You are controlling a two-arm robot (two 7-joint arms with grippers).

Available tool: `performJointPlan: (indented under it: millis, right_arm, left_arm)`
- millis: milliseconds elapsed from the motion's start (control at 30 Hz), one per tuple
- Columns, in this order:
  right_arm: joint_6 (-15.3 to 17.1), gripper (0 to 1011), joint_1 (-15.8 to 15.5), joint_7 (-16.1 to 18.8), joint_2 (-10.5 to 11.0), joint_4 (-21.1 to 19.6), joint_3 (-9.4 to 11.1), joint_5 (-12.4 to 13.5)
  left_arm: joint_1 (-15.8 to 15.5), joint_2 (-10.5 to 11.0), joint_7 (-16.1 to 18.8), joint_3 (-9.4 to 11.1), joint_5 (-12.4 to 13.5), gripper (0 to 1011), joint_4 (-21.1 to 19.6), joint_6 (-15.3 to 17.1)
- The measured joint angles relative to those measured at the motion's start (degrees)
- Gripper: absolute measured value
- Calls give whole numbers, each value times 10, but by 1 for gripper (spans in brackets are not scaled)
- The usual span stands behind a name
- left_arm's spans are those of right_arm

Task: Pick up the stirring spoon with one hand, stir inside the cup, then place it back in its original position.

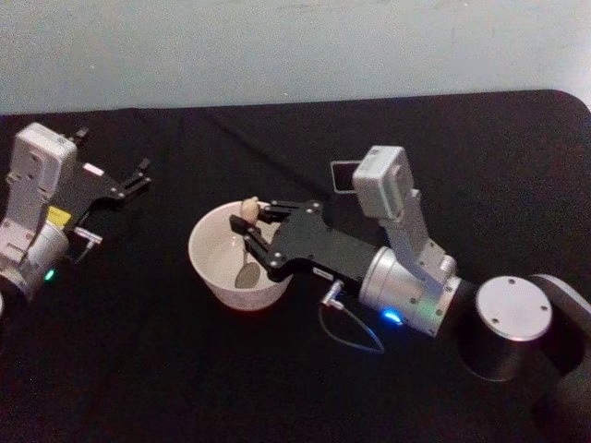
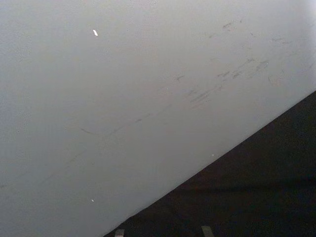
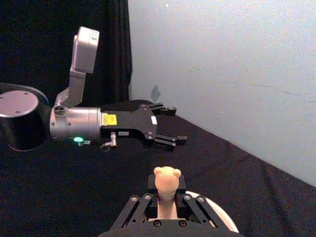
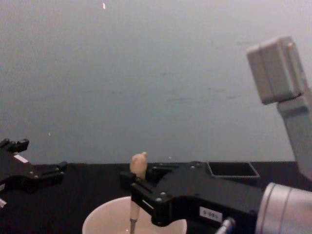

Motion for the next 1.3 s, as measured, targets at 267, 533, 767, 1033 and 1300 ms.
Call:
performJointPlan:
  millis: [267,533,767,1033,1300]
  right_arm:
    - [-1,190,18,-12,-20,27,-6,-11]
    - [-5,190,39,-28,-44,60,-4,-20]
    - [-7,190,48,-38,-54,77,3,-28]
    - [-7,190,46,-40,-51,78,12,-32]
    - [1,190,30,-33,-36,55,22,-25]
  left_arm:
    - [0,0,0,0,0,1001,0,0]
    - [0,0,0,0,0,1001,0,0]
    - [0,0,0,0,0,1001,0,0]
    - [0,0,0,0,0,1001,0,0]
    - [0,0,0,0,0,1001,0,0]
